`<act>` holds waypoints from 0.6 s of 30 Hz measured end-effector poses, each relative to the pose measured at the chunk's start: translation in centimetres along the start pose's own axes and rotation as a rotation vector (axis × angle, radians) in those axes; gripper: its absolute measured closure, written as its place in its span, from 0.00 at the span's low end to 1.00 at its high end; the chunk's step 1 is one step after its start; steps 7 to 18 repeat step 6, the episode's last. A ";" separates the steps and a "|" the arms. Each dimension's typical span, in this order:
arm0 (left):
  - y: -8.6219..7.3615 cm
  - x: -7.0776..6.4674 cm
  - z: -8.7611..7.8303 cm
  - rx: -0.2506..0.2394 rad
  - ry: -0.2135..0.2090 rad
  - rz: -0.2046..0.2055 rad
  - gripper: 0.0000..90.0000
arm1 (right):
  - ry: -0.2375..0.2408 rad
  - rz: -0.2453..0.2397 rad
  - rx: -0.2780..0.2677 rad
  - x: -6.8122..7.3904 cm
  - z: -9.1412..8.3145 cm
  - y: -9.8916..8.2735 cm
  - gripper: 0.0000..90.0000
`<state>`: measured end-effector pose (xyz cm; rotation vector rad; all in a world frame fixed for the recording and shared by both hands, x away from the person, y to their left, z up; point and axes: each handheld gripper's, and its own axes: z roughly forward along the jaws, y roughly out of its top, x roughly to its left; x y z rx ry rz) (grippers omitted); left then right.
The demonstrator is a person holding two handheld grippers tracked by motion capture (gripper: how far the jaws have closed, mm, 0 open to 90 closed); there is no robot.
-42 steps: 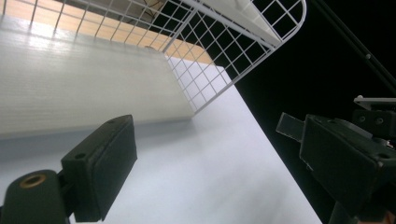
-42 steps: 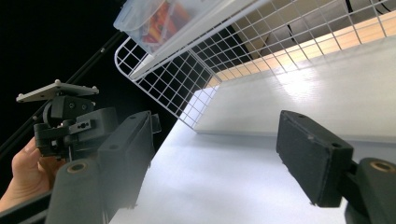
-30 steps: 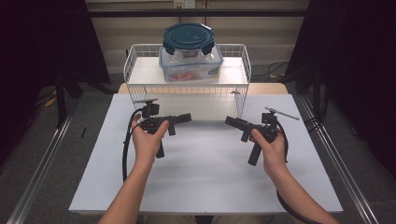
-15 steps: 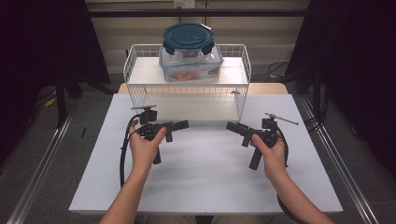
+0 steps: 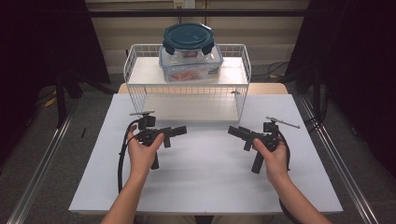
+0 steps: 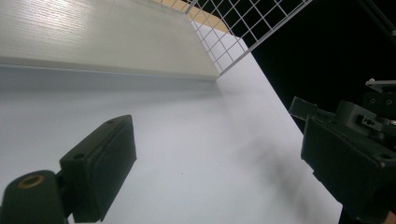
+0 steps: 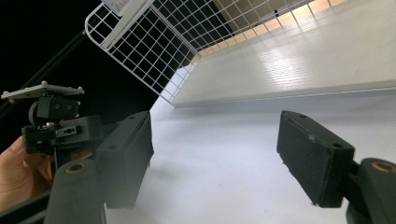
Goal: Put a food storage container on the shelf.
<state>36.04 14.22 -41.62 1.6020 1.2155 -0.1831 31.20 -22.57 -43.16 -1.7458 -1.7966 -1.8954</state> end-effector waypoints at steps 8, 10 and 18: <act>-0.1 -0.1 -0.2 -0.007 0.001 0.019 0.11 | -0.009 -0.003 -0.002 -0.3 -0.2 -0.1 0.29; -0.1 -0.1 -0.2 -0.007 0.001 0.019 0.11 | -0.009 -0.003 -0.002 -0.3 -0.2 -0.1 0.29; -0.1 -0.1 -0.2 -0.007 0.001 0.019 0.11 | -0.009 -0.003 -0.002 -0.3 -0.2 -0.1 0.29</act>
